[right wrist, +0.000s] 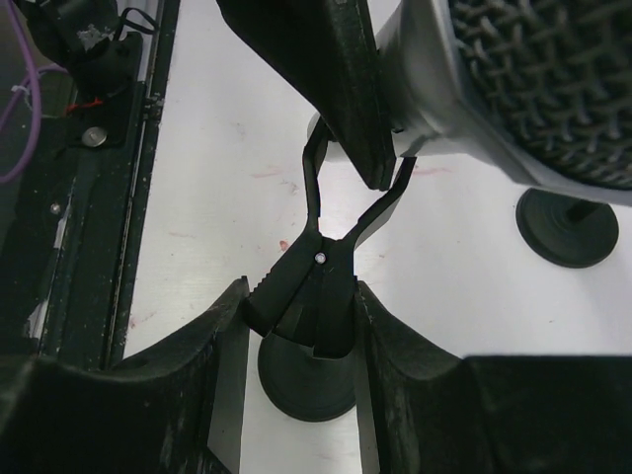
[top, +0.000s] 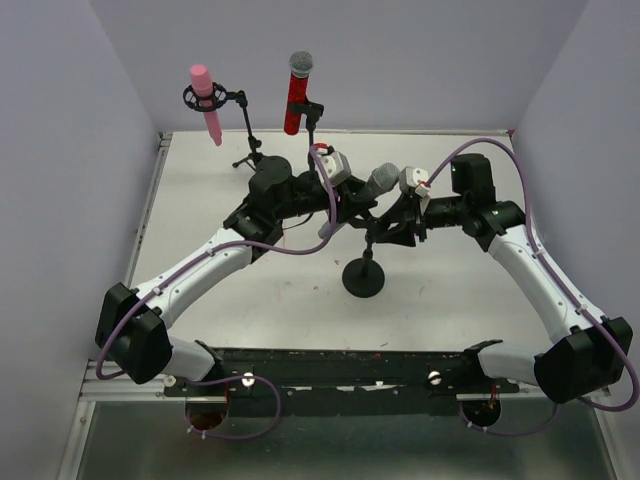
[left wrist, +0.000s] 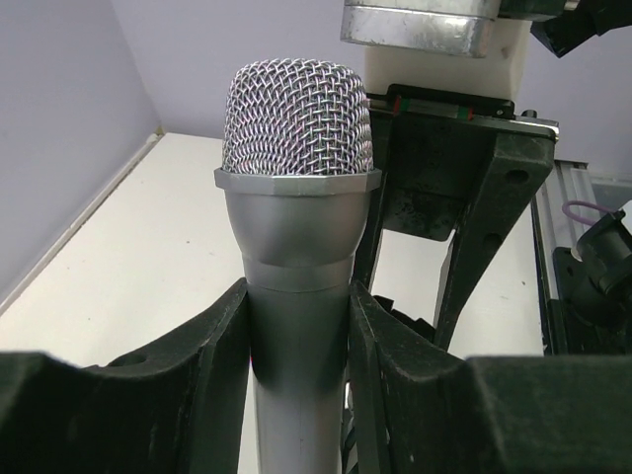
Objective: Attach the microphones to the stand
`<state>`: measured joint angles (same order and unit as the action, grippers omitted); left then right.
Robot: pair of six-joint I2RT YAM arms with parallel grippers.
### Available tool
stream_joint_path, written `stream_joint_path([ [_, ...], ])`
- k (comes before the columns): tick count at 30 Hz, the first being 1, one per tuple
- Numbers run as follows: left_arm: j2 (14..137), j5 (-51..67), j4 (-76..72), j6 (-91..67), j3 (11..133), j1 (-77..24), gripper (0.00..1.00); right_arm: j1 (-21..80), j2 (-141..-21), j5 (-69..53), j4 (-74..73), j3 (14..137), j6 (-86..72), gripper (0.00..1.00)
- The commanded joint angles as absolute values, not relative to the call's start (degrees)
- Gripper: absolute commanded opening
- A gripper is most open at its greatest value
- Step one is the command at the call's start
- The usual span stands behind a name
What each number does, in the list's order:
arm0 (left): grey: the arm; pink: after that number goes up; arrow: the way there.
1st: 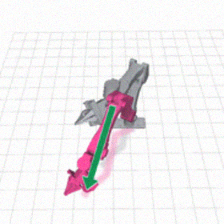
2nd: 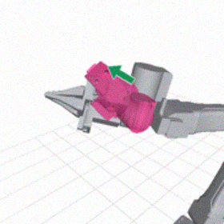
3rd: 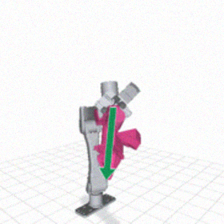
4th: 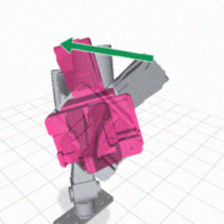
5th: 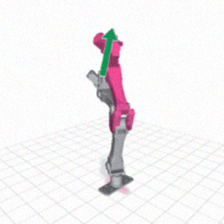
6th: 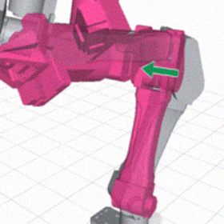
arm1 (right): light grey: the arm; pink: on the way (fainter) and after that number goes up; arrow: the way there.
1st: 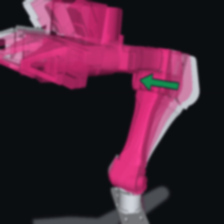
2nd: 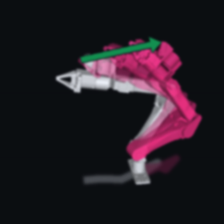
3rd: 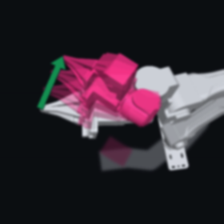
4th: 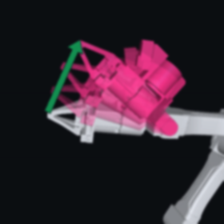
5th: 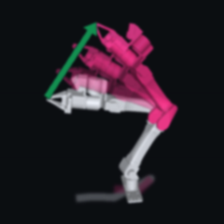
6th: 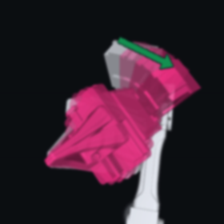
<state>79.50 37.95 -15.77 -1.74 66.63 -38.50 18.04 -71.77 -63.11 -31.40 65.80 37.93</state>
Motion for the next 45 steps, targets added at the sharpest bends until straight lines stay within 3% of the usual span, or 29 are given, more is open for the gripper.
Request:
stream_joint_path([
  [1, 77.8, 38.6, -26.5, -4.9, 62.2, -39.2, 0.0, 17.8, -71.5, -67.9, -29.7, 63.4, 34.2, 0.05],
  [9, 76.1, 34.8, -41.2, -11.2, 54.5, -39.1, 0.0, 17.1, -70.8, -69.4, -27.7, 62.2, 31.8, 0.13],
  [19, 77.0, 32.2, -47.2, -14.4, 53.8, -39.3, 0.0, 16.9, -70.4, -69.7, -25.1, 61.3, 28.6, 0.53],
  [24, 77.5, 30.2, -51.8, -16.3, 51.6, -39.2, 0.0, 16.6, -69.1, -69.0, -23.3, 60.0, 26.5, 0.81],
  [27, 77.8, 29.4, -53.5, -17.0, 50.9, -39.3, 0.0, 16.6, -68.5, -67.1, -22.8, 59.7, 25.1, 0.87],
  [37, 76.7, 27.5, -57.9, -17.2, 48.0, -39.2, 0.0, 16.6, -67.0, -62.9, -23.9, 59.5, 22.7, 0.86],
  [39, 76.6, 27.0, -59.1, -17.7, 47.4, -39.2, 0.0, 16.7, -67.0, -63.3, -23.8, 59.6, 22.7, 0.73],
  [42, 76.6, 26.2, -60.9, -18.3, 46.5, -39.5, 0.0, 16.6, -67.1, -64.5, -24.0, 59.6, 22.8, 0.44],
  [45, 76.8, 25.7, -61.9, -18.4, 46.1, -39.9, 0.0, 16.6, -67.1, -65.0, -24.5, 59.7, 23.7, 0.25],
])
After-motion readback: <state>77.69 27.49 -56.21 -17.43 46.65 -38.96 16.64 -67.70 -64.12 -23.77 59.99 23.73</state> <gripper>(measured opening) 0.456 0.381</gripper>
